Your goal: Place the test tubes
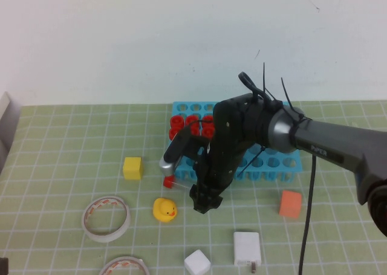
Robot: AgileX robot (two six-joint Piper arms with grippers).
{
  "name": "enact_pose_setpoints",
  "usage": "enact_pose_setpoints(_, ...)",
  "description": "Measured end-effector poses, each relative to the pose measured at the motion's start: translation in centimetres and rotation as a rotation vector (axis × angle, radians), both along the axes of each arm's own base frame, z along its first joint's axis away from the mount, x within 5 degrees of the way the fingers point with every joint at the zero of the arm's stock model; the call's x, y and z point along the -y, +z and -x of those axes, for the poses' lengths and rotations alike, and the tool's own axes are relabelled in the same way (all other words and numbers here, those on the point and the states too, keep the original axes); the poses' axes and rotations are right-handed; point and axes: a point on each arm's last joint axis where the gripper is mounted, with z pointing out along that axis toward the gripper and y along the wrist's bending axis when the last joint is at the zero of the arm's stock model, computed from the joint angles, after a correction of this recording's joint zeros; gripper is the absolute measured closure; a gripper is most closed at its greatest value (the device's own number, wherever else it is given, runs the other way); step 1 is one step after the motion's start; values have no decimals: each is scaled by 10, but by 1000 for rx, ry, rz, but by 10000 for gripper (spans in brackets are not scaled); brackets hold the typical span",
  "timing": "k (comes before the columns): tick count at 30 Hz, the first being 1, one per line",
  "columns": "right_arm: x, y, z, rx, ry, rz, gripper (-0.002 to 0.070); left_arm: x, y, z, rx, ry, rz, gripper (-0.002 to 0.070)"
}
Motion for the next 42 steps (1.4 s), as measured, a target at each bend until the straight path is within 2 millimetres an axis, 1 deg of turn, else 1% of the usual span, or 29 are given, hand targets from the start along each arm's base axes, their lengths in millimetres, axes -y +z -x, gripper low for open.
enact_pose_setpoints(3,0,-4,-1,0,-2,8,213,0,0,0,2,0,2,676)
enact_pose_setpoints(22,-6,1,-14,154,-13,-51,213,1,0,0,1,0,12,676)
enact_pose_setpoints(36,-6,1,-15,144,-58,-61,213,1,0,0,3,-5,19,676)
enact_pose_setpoints(40,-6,-5,-15,139,-64,-59,213,1,0,0,3,-5,19,676)
enact_pose_setpoints(42,-6,-13,-15,129,-64,-51,213,2,0,0,3,-5,22,676)
